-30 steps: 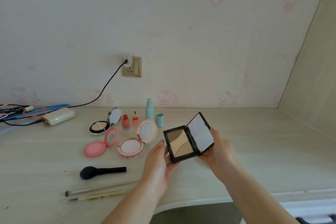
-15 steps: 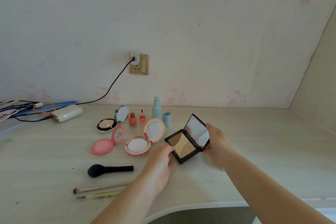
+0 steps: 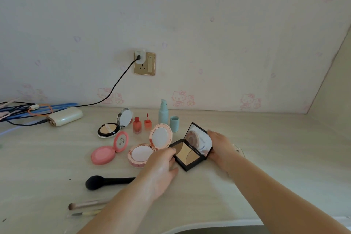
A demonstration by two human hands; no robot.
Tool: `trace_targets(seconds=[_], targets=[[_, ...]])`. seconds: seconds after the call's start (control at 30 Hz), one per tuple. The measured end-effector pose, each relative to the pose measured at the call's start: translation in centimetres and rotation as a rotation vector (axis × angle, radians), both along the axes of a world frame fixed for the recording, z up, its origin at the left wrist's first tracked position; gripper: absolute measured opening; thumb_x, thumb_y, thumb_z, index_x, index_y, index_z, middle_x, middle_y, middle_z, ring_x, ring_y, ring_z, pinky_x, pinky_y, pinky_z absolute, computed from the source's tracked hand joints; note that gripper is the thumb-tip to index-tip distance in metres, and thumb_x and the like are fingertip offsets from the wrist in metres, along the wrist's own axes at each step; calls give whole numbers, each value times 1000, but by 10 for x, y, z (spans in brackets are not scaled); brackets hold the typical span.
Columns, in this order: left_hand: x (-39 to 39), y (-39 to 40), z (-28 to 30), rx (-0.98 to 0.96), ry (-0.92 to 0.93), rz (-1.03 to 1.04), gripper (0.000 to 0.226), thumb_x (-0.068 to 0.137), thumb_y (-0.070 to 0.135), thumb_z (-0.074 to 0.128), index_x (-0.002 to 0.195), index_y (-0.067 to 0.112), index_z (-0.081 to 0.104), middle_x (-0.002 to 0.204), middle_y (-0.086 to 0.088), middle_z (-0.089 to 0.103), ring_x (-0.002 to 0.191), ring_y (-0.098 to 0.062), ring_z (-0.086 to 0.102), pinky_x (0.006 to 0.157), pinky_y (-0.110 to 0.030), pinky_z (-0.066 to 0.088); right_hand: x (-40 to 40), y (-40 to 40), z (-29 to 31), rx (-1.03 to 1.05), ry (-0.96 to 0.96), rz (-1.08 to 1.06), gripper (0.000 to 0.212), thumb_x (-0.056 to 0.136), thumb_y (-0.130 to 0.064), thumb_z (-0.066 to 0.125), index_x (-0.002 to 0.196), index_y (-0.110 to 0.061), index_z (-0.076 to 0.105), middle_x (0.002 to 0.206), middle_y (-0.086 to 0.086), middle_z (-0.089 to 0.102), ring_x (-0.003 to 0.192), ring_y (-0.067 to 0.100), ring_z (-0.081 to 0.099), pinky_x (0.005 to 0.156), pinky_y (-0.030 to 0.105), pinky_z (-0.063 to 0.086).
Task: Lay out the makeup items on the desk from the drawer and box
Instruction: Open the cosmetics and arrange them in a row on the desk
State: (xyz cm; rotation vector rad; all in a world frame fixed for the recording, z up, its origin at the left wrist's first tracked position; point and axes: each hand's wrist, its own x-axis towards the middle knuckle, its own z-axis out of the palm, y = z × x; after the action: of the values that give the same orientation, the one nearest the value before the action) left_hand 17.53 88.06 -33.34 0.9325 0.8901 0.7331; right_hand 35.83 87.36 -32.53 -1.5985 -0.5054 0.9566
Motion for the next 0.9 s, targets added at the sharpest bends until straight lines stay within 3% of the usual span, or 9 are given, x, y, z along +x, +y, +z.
trace_targets(seconds=[0.1, 0.27, 0.4, 0.5, 0.57, 0.63, 0.7, 0.8, 0.9], targets=[[-1, 3, 2, -115, -67, 32, 16, 96, 7, 43, 106, 16, 52, 132, -5, 48, 137, -20, 36, 114, -41, 28, 5, 6, -6, 1, -33, 2, 25, 95, -22, 45, 81, -9, 60, 81, 12, 62, 77, 28, 60, 78, 41, 52], [3, 6, 8, -167, -128, 93, 37, 95, 9, 48, 132, 10, 44, 139, -4, 48, 135, -17, 38, 110, -39, 31, 12, 11, -5, 23, -85, 3, 33, 92, -5, 36, 84, -18, 65, 81, 4, 65, 70, 19, 61, 55, 30, 54], [7, 5, 13, -199, -147, 112, 37, 94, 6, 47, 131, 7, 46, 130, -5, 54, 129, -17, 44, 97, -34, 38, 12, 12, -4, -68, -330, 75, 35, 89, -7, 36, 105, -6, 67, 81, 7, 60, 75, 28, 54, 68, 30, 49], [8, 3, 14, -203, -149, 128, 34, 95, 5, 46, 129, 8, 46, 118, -4, 55, 118, -15, 47, 89, -30, 39, 13, 10, -1, -175, -687, 213, 25, 82, -8, 37, 81, -7, 62, 75, 11, 55, 69, 25, 47, 61, 28, 31], [8, 2, 14, -205, -151, 128, 32, 95, 5, 45, 127, 8, 47, 109, -3, 58, 111, -14, 48, 88, -29, 38, 14, 8, 0, -278, -858, 301, 19, 80, -10, 38, 77, -8, 56, 77, 9, 62, 70, 24, 51, 60, 29, 36], [9, 1, 14, -203, -146, 127, 31, 95, 5, 45, 126, 7, 48, 102, -1, 60, 108, -14, 49, 89, -29, 38, 15, 7, -2, -370, -1021, 354, 24, 82, -13, 39, 86, -4, 61, 93, 9, 67, 86, 26, 57, 70, 30, 44], [10, 1, 14, -200, -150, 147, 32, 95, 5, 45, 127, 5, 49, 111, -5, 61, 107, -15, 53, 89, -30, 39, 14, 6, -4, -427, -1191, 372, 27, 86, -17, 39, 97, -4, 61, 105, 11, 60, 99, 29, 54, 77, 31, 43], [12, -2, 14, -195, -155, 170, 28, 94, 5, 45, 122, 5, 51, 110, -7, 62, 93, -13, 59, 86, -29, 41, 12, 3, -6, -437, -1274, 383, 28, 90, -21, 39, 104, -5, 57, 109, 13, 52, 104, 30, 50, 82, 33, 42], [11, -8, 17, -155, -134, 173, 18, 94, 5, 45, 108, 8, 55, 97, -2, 63, 83, -8, 59, 72, -26, 45, 15, 0, -4, -379, -1157, 385, 35, 89, -20, 41, 121, -10, 52, 117, 13, 57, 108, 31, 54, 86, 34, 45]])
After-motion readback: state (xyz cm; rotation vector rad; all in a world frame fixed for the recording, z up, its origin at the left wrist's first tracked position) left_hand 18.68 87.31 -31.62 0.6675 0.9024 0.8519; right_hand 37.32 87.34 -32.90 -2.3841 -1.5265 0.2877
